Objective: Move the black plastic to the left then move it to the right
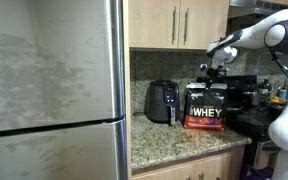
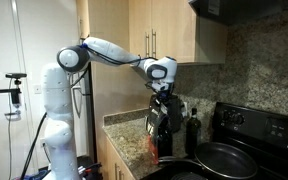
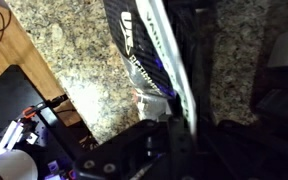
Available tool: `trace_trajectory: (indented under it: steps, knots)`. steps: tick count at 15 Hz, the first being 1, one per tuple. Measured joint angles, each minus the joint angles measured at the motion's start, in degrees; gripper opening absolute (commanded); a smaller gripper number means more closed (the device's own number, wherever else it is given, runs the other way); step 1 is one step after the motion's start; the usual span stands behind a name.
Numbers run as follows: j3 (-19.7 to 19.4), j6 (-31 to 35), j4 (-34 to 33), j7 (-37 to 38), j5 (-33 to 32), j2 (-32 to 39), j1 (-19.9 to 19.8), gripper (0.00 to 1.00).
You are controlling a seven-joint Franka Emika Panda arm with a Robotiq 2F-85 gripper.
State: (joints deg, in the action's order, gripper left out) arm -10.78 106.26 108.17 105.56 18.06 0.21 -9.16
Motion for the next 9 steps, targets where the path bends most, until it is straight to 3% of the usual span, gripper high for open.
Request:
trace_trajectory:
  steps: [5, 9]
  knots:
    - [-1.63, 2.96, -5.36, -3.78, 1.65, 5.0, -1.53, 0.0]
    - [-0.54, 2.95, -5.79, -6.35, 1.69, 5.39, -0.82, 0.0]
